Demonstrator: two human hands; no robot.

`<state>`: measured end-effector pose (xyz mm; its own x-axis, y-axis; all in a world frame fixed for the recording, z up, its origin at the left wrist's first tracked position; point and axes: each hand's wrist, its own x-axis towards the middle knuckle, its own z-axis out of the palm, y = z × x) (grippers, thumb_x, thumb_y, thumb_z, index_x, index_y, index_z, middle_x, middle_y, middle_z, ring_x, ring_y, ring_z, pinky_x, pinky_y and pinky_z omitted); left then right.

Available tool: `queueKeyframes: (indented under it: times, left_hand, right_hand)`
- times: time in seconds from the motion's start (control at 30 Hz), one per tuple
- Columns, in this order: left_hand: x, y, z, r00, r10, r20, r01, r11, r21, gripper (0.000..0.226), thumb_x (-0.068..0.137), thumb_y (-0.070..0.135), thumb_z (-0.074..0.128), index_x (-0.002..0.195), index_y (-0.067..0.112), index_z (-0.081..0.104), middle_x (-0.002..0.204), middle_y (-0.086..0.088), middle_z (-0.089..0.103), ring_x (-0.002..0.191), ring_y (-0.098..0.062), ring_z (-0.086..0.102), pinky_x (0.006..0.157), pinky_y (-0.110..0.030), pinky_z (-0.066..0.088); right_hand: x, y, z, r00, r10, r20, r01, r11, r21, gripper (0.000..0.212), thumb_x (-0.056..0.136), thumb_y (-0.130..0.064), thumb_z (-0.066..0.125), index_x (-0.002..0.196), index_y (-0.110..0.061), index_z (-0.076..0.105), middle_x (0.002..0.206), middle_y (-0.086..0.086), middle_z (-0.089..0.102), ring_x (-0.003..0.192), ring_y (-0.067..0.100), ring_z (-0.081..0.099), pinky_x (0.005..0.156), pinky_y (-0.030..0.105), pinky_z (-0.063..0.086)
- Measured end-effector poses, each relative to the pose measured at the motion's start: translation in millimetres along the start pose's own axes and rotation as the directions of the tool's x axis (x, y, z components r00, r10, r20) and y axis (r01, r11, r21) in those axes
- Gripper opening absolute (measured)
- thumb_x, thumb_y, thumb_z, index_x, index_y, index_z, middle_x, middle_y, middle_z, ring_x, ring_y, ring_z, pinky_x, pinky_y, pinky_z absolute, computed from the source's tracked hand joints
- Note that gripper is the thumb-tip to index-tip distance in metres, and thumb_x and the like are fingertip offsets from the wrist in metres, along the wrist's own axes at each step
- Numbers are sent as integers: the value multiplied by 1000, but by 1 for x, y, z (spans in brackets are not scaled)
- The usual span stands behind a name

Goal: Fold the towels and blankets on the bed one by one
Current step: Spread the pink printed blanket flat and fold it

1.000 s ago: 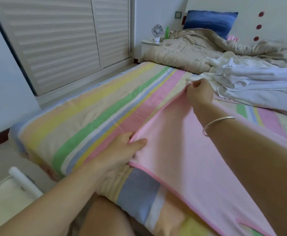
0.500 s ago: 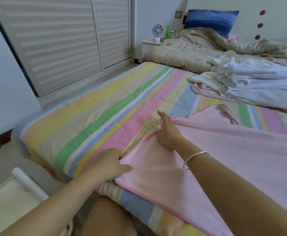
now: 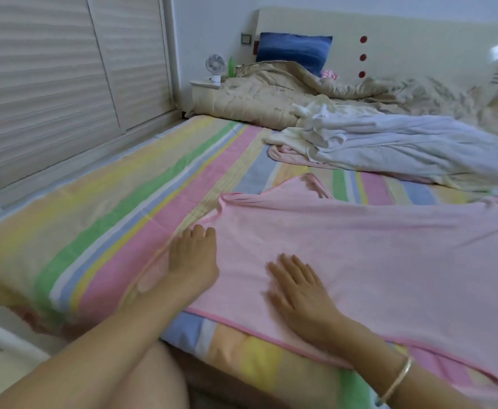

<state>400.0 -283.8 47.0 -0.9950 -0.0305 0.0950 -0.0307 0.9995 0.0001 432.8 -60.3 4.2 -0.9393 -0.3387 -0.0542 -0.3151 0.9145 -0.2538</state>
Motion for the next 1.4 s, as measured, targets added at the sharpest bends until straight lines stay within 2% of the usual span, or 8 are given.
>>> queueKeyframes:
  times: [0.07,0.2,0.5,0.67,0.83,0.97,1.1,1.4]
  left_hand:
    - [12,34,-3,995,100,24,-96,986,-134,42,88,14,47,130,20,47,132,-3,47,122,-26,44,95,-37,39]
    - [58,86,-6,977,210,-45,-214,929,-301,36,91,11,46,123,22,56,128,-2,53,120,-24,47,91,-34,39]
    - [248,153,10,989,148,-13,-142,914,-381,29,94,18,50,121,21,58,125,-2,60,114,-25,55,86,-34,48]
    - [324,168,44,989,74,129,-23,935,-355,43,94,39,56,125,11,51,124,-9,59,115,-29,54,86,-35,46]
    - [366,164,83,977,104,187,-25,923,-384,37,81,55,63,73,18,63,84,-1,66,86,-24,63,63,-28,43]
    - [401,149,78,986,-146,-74,100,894,-437,20,99,28,44,108,12,53,115,-12,61,108,-34,58,74,-35,40]
    - [455,96,80,930,-247,-272,126,909,-397,16,100,10,34,113,3,40,107,-19,63,101,-38,61,67,-38,35]
    - [517,25,145,895,-319,-311,211,918,-336,27,99,22,42,122,12,50,113,-18,64,106,-37,59,77,-40,45]
  right_hand:
    - [3,10,-14,1000,18,1,-18,995,96,106,67,-89,-9,152,-31,18,162,-4,6,149,15,1,119,29,0]
    - [28,62,-44,967,149,-208,-122,983,134,49,97,-41,47,142,-22,41,150,1,37,140,21,27,113,30,22]
    - [149,163,-114,848,376,-375,-343,927,154,25,94,-27,50,107,-22,70,109,3,64,106,24,53,81,31,44]
    - [252,180,-124,867,467,-172,-465,884,58,45,92,-55,46,77,-14,55,85,2,58,86,25,57,67,27,39]
    - [323,184,-118,878,457,-141,-470,879,-75,27,95,-24,47,113,-9,60,117,10,63,110,27,60,75,27,39]
    - [393,175,-138,809,425,-406,-473,881,-20,24,93,-12,47,109,-12,65,111,9,65,107,28,61,75,30,41]
    - [492,137,-141,768,285,-573,-291,953,83,23,92,-9,47,107,-12,64,104,11,67,100,31,62,74,30,42]
    - [577,116,-11,964,1,-265,-19,998,-65,66,96,-24,33,154,-15,3,159,-1,17,145,21,14,117,49,10]
